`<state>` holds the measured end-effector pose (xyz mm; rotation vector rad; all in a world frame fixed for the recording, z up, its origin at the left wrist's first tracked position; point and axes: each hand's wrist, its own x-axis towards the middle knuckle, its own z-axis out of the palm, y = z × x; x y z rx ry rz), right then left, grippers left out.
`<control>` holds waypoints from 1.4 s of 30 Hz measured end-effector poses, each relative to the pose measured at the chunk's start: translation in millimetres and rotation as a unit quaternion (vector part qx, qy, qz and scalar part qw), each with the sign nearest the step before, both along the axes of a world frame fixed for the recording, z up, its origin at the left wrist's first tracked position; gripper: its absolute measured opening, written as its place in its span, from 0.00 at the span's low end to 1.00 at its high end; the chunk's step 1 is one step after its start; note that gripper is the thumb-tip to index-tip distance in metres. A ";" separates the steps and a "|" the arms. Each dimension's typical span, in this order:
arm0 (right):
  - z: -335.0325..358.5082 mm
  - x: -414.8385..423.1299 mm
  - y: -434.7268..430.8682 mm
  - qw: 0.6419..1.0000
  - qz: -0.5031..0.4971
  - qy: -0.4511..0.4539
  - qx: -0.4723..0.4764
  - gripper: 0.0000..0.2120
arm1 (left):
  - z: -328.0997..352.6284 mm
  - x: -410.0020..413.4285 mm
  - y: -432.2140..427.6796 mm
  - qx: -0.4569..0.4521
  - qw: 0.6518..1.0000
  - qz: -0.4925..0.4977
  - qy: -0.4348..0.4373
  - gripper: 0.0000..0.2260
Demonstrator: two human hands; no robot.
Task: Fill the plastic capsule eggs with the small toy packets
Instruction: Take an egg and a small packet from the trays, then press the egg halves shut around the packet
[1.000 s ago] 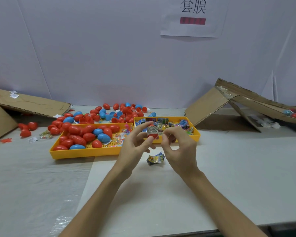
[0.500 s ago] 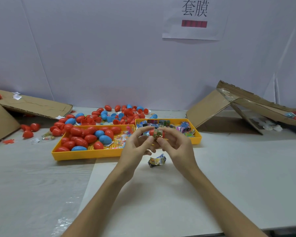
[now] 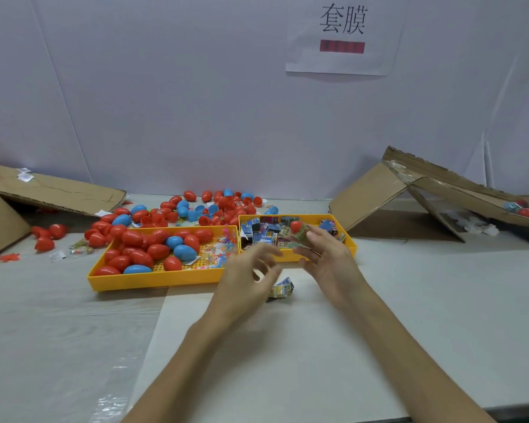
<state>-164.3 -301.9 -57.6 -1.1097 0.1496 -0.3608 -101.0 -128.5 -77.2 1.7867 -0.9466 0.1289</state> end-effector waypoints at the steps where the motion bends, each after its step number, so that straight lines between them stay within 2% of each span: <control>1: 3.4 0.5 -4.3 0.999 0.014 0.032 0.016 0.14 | -2.6 -1.2 0.3 0.058 0.997 -0.015 -0.053 0.06; 3: 11.6 5.3 -13.0 0.994 0.033 0.100 0.019 0.13 | -7.3 -3.2 1.1 0.163 0.979 -0.044 -0.117 0.06; 5: 26.8 13.2 -29.9 0.992 0.029 0.126 0.003 0.14 | -10.8 -2.3 1.1 0.203 0.970 -0.063 -0.122 0.08; 6: 39.0 16.5 -41.9 0.994 0.013 0.107 0.017 0.16 | -10.7 -1.3 1.3 0.205 0.970 -0.066 -0.116 0.09; 8: 70.0 19.6 -74.0 0.993 -0.054 0.015 0.102 0.17 | -9.5 1.1 1.3 0.208 0.970 -0.061 -0.107 0.10; 10: 96.3 19.4 -104.9 0.974 -0.126 -0.069 0.174 0.17 | -9.8 3.1 0.4 0.210 0.970 -0.049 -0.107 0.13; 12: 101.3 18.4 -119.6 0.969 -0.151 -0.064 0.187 0.17 | -11.4 3.5 -0.4 0.216 0.969 -0.035 -0.111 0.15; 16: 55.7 17.8 -90.5 0.993 -0.096 0.055 0.045 0.11 | -15.2 6.7 -0.9 0.232 0.969 -0.009 -0.082 0.18; 19: 14.2 14.0 -52.8 0.981 -0.091 0.110 -0.132 0.12 | -16.3 7.6 -1.3 0.216 0.974 -0.009 -0.060 0.20; 21: -8.3 11.8 -32.5 0.947 -0.065 0.108 -0.296 0.14 | -16.8 8.3 -0.6 0.200 0.979 -0.006 -0.049 0.22; 23: -22.1 10.4 -18.2 0.894 -0.040 0.104 -0.435 0.14 | -16.6 8.7 0.2 0.181 0.983 -0.002 -0.045 0.23; 25: -29.2 8.3 -9.0 0.844 -0.036 0.120 -0.521 0.16 | -16.3 8.4 0.6 0.168 0.985 -0.002 -0.038 0.23; 27: -34.1 6.8 -4.2 0.825 -0.039 0.137 -0.546 0.17 | -16.1 8.3 0.4 0.158 0.987 -0.005 -0.029 0.23; 29: -37.1 6.9 -3.7 0.825 -0.044 0.135 -0.548 0.15 | -15.8 8.4 -0.2 0.153 0.988 -0.006 -0.022 0.23; 37: -32.6 6.6 -10.4 0.842 -0.046 0.131 -0.521 0.10 | -15.5 7.2 1.3 0.157 0.988 -0.001 -0.005 0.22; 42: -26.9 2.9 -15.4 0.879 -0.061 0.087 -0.464 0.09 | -13.6 5.3 -0.5 0.150 0.989 0.003 -0.008 0.19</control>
